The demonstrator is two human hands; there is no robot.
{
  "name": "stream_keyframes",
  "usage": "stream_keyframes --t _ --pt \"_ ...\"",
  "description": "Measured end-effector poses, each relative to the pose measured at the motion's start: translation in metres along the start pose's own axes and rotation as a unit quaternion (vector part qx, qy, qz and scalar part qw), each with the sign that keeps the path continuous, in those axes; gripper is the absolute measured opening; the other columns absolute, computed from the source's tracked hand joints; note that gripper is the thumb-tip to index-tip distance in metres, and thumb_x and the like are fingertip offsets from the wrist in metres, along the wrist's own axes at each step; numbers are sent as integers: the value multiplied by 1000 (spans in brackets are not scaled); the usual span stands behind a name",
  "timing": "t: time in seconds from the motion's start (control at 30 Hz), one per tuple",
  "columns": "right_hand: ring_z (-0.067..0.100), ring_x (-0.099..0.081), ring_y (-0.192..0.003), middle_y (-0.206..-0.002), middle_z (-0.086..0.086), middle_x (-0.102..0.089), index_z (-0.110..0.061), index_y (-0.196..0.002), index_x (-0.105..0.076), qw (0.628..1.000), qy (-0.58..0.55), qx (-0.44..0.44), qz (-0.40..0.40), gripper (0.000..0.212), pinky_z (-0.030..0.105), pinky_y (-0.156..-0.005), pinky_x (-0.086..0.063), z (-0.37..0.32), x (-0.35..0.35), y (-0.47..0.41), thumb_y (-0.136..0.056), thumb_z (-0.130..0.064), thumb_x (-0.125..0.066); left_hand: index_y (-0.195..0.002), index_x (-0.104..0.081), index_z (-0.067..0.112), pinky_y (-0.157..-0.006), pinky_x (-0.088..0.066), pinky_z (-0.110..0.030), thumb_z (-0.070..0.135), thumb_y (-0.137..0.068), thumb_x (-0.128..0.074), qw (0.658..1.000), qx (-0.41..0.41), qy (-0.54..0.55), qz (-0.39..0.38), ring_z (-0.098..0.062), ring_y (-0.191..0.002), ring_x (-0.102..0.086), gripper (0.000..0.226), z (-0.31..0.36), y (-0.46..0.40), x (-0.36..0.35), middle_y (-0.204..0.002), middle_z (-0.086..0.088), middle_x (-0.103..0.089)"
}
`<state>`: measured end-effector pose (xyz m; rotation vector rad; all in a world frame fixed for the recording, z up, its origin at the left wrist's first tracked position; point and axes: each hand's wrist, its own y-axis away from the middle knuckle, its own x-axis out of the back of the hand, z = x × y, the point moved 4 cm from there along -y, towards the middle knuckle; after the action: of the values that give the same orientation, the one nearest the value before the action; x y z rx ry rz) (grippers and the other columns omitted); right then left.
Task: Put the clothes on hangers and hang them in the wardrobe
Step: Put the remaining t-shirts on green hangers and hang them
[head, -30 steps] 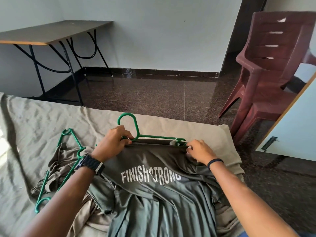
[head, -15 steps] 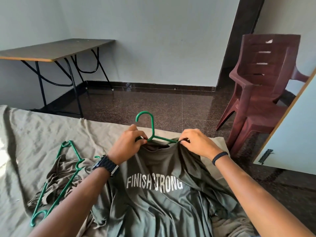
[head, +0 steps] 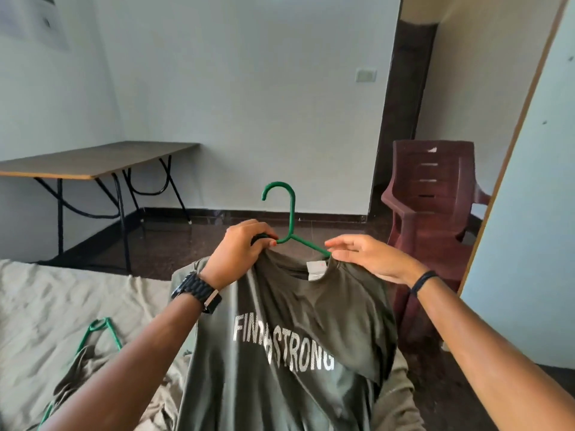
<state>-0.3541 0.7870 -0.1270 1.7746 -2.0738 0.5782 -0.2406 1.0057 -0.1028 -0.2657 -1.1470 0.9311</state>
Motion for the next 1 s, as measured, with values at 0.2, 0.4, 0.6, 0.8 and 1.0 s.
stream_keyframes --t 0.2,0.4,0.6,0.8,1.0 --pt "4 -63 -90 -97 -3 -70 -7 -103 -70 996 73 35 39 16 15 -88 -46 -60 45 15 -92 -14 -61 -101 -55 19 -70 -48 -25 17 -87 -68 998 -17 53 21 -16 -74 -60 20 36 -37 25 -85 -5 -64" --pt "5 -61 -81 -97 7 -69 1 -106 -69 970 147 98 168 18 3 -75 -44 -106 91 37 -90 -6 -62 -109 -58 20 -80 -53 -34 22 -92 -61 998 19 66 15 -20 -81 -66 17 34 -48 43 -91 -2 -69" --pt "-4 -62 -73 -93 6 -71 -4 -105 -70 958 177 114 194 17 4 -75 -46 -127 111 59 -90 -5 -62 -99 -68 12 -79 -46 -29 27 -94 -57 995 44 -31 -81 -20 -87 -62 20 38 -61 48 -94 -3 -68" --pt "7 -64 -88 -98 3 -71 -14 -104 -70 954 164 129 216 16 12 -83 -46 -141 119 73 -91 -10 -61 -89 -66 12 -74 -47 -28 18 -93 -59 999 -3 39 -5 -15 -74 -60 10 95 -96 56 -78 3 -67" --pt "9 -65 -86 -99 11 -72 -7 -112 -66 957 213 102 170 26 13 -83 -48 -171 135 84 -86 -9 -68 -86 -65 9 -72 -47 -25 14 -93 -56 996 -17 82 20 -13 -73 -64 12 125 -117 51 -75 -2 -71"
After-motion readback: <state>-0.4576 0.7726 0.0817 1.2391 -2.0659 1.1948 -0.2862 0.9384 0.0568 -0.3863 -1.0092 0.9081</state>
